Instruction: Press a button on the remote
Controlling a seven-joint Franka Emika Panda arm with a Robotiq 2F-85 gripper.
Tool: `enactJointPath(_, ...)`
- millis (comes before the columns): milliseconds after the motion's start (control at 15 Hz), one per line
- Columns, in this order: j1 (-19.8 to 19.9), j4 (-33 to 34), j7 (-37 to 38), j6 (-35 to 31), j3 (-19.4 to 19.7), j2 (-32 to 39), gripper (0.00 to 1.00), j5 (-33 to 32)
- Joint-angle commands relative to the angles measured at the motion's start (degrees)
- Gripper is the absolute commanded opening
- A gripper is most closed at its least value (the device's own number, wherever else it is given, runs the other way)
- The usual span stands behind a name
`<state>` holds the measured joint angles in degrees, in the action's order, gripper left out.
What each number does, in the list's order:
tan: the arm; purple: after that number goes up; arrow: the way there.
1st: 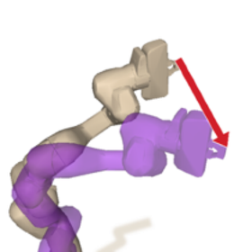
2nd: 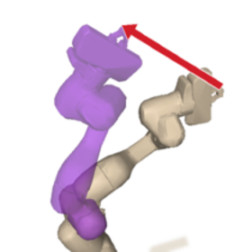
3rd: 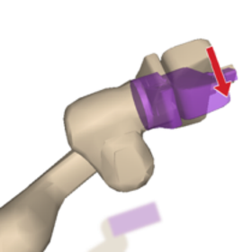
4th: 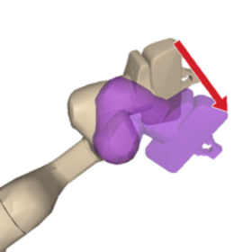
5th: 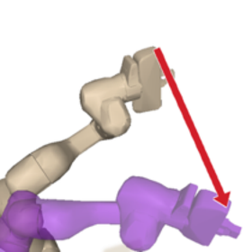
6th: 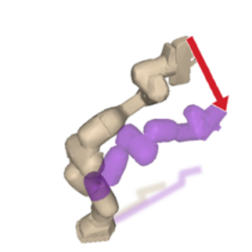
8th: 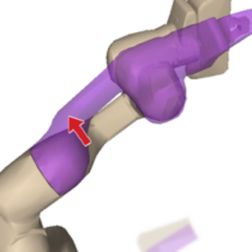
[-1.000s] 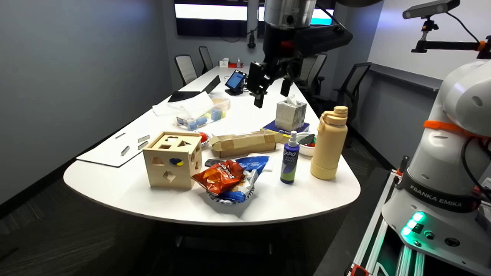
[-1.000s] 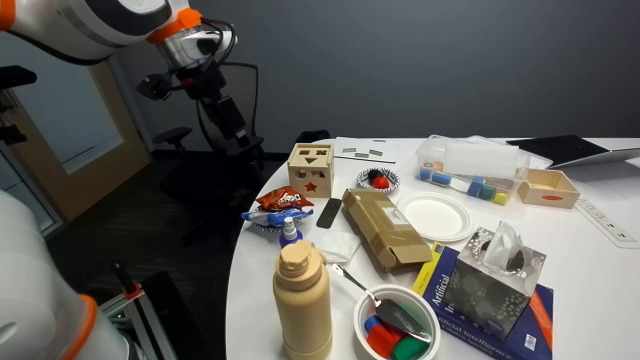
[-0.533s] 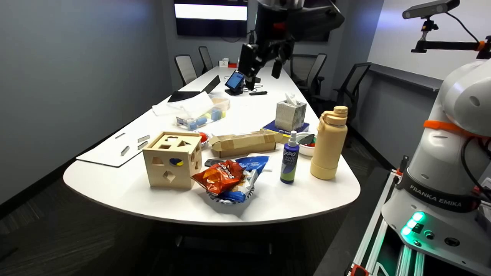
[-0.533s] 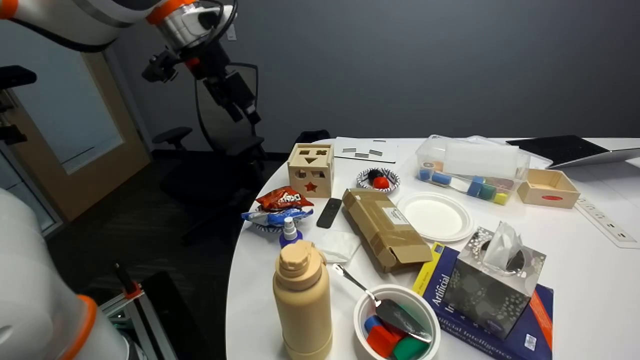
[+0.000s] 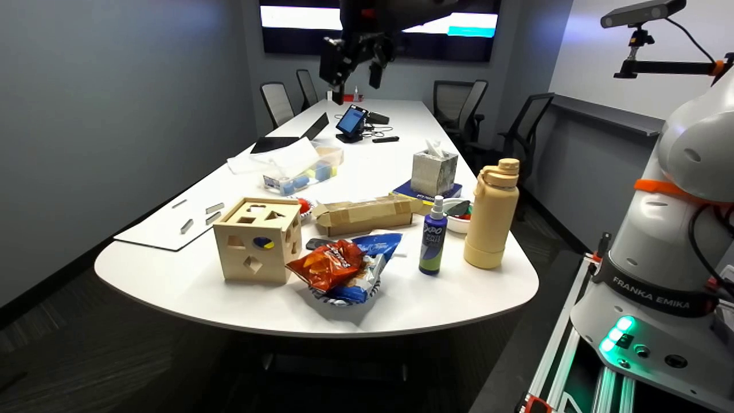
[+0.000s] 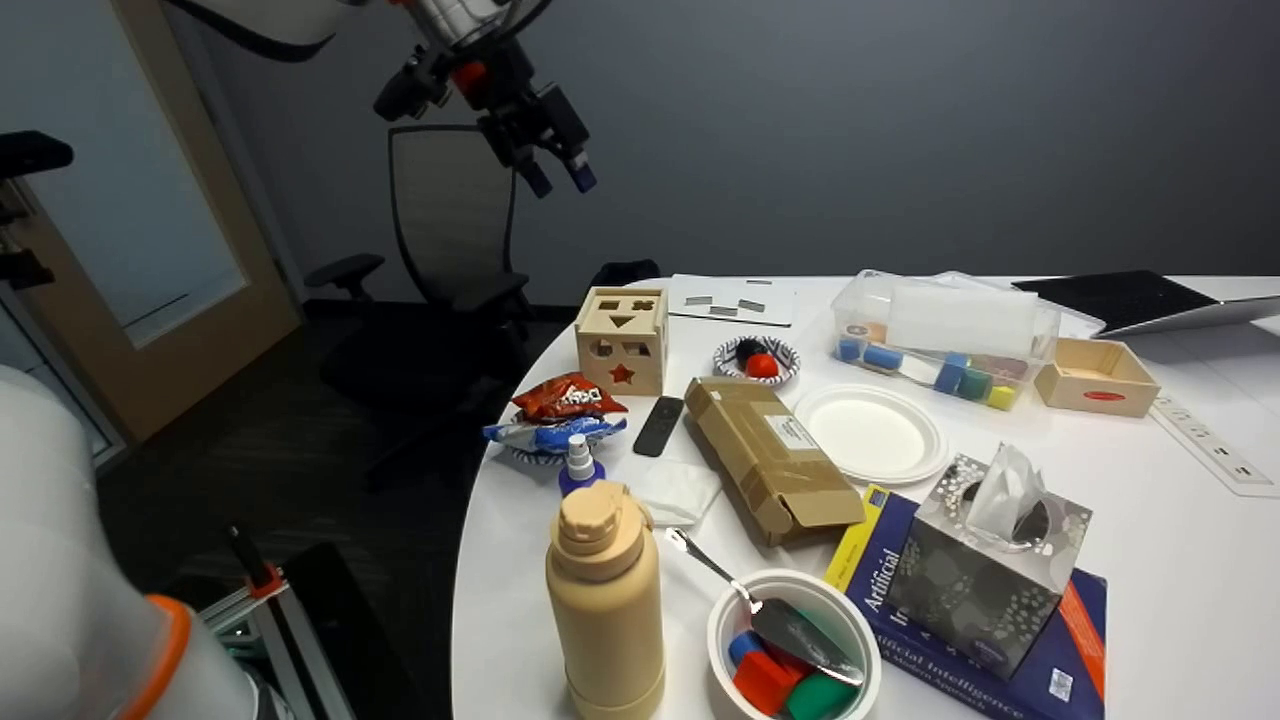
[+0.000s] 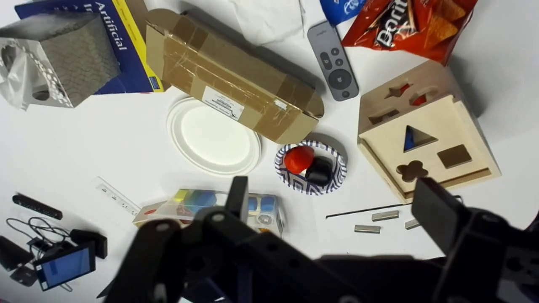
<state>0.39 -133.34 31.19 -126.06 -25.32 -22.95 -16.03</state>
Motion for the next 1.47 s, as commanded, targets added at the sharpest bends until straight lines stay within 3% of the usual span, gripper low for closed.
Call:
enactJointPath(0, 0.37, 6.11, -0.75, -2.83, 2.33, 11.46, 1.00, -5.13)
enactJointPath(333, -2.39, 8.26, -0.12, -7.95, 7.51, 23.13, 1.00, -8.06)
enactJointPath(733, -6.41, 11.28, -2.81, -13.25, 14.19, 32.76, 1.00, -5.03)
enactJointPath(1400, -9.25, 13.21, -12.10, -16.23, 18.24, 42.25, 1.00, 3.83)
